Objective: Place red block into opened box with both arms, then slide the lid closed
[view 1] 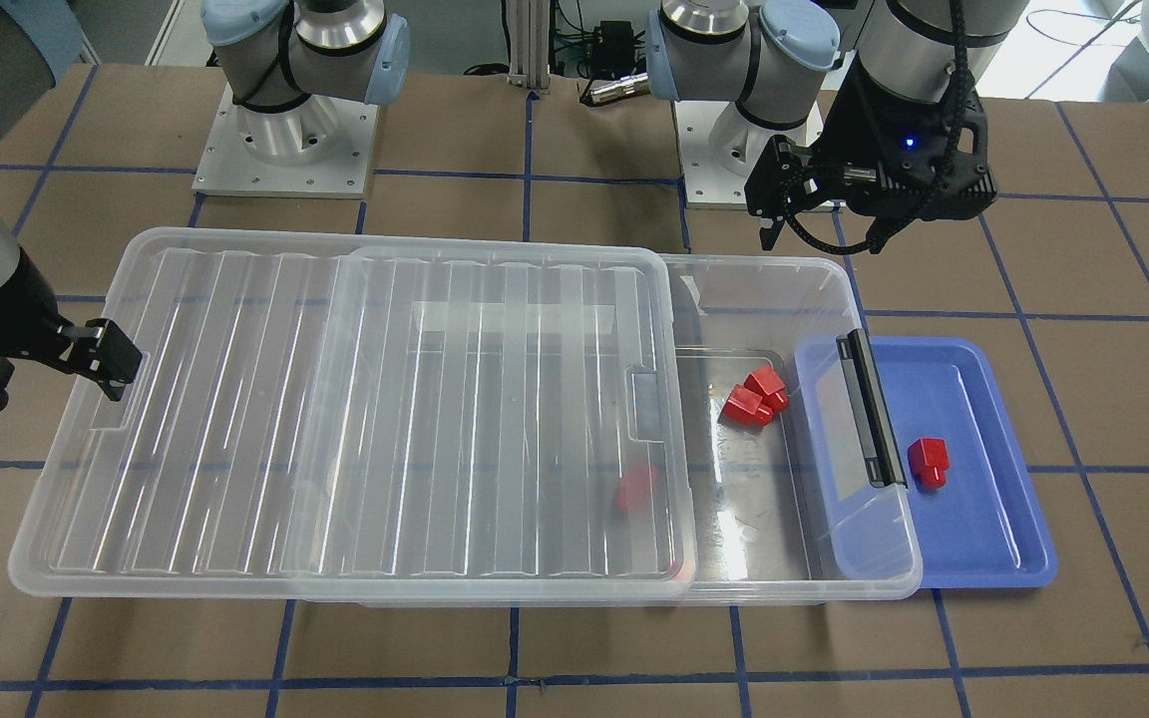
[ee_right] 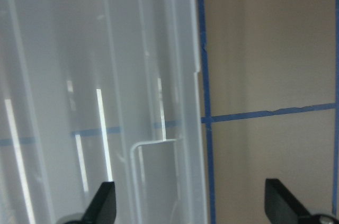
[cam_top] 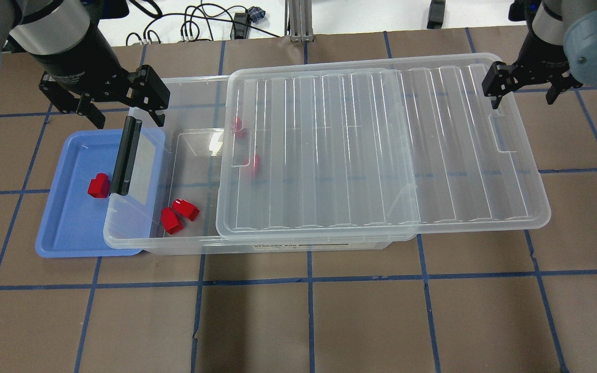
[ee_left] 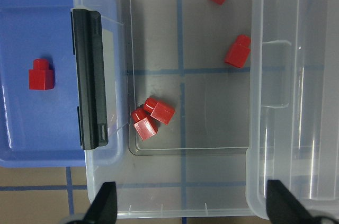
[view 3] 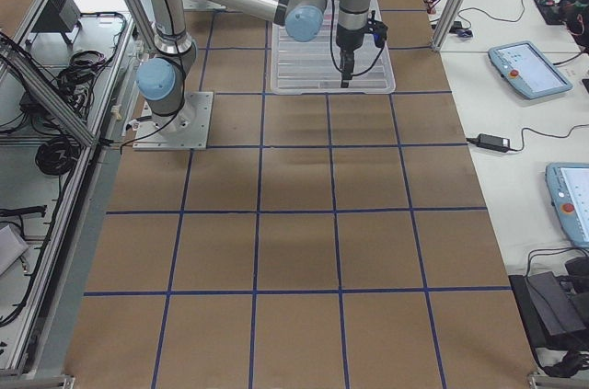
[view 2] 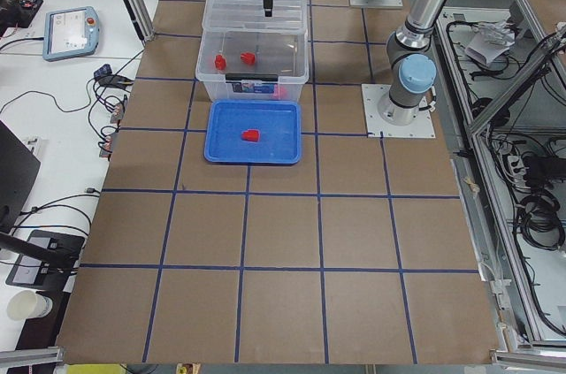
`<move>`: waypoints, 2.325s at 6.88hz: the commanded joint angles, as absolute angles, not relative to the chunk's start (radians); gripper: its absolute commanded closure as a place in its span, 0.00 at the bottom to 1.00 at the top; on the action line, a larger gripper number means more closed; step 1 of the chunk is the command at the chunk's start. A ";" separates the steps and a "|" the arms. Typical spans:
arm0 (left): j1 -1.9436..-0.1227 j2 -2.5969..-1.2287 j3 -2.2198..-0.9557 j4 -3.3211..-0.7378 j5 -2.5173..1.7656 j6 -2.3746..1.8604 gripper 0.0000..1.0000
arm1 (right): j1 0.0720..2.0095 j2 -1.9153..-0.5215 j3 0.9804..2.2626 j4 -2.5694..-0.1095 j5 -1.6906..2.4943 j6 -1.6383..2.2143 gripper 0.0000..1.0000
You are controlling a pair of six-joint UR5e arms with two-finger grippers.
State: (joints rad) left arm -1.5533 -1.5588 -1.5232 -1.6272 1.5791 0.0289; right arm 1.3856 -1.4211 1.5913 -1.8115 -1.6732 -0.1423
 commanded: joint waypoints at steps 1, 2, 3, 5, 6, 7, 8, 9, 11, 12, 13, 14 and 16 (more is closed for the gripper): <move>-1.525 -1.574 -1.525 -1.612 1.572 0.081 0.00 | 1.512 -1.514 1.544 -1.754 -1.566 -0.106 0.00; -1.487 -1.572 -1.525 -1.599 1.584 0.213 0.00 | 1.591 -1.514 1.485 -1.702 -1.565 -0.041 0.00; -1.432 -1.572 -1.525 -1.606 1.583 0.266 0.00 | 1.638 -1.508 1.453 -1.663 -1.563 -0.023 0.00; -1.308 -1.597 -1.528 -1.606 1.582 0.299 0.00 | 1.631 -1.505 1.474 -1.614 -1.563 -0.023 0.00; -1.252 -1.612 -1.529 -1.611 1.577 0.416 0.00 | 1.632 -1.505 1.474 -1.617 -1.563 -0.023 0.00; -1.205 -1.633 -1.549 -1.595 1.569 0.566 0.00 | 1.618 -1.503 1.471 -1.615 -1.565 -0.035 0.00; -1.127 -1.667 -1.606 -1.518 1.548 0.647 0.00 | 1.614 -1.505 1.459 -1.615 -1.563 -0.037 0.00; -1.080 -1.702 -1.671 -1.426 1.519 0.687 0.00 | 1.614 -1.506 1.457 -1.615 -1.566 -0.035 0.00; -1.077 -1.810 -1.713 -1.228 1.525 0.712 0.00 | 1.615 -1.505 1.459 -1.618 -1.562 -0.037 0.00; -1.075 -1.837 -1.697 -1.221 1.531 0.715 0.00 | 1.615 -1.506 1.460 -1.617 -1.562 -0.037 0.00; -1.075 -1.862 -1.709 -1.221 1.529 0.709 0.00 | 1.617 -1.506 1.462 -1.620 -1.562 -0.037 0.00; -1.074 -1.893 -1.732 -1.239 1.529 0.707 0.00 | 1.617 -1.506 1.462 -1.620 -1.562 -0.037 0.00; -1.072 -1.956 -1.795 -1.127 1.532 0.713 0.00 | 1.617 -1.506 1.462 -1.620 -1.562 -0.037 0.00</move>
State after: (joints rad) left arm -1.0731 -1.9179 -1.7609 -1.2053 1.5307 0.7109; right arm 1.6168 -1.5063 1.4618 -1.6198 -1.5616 -0.0368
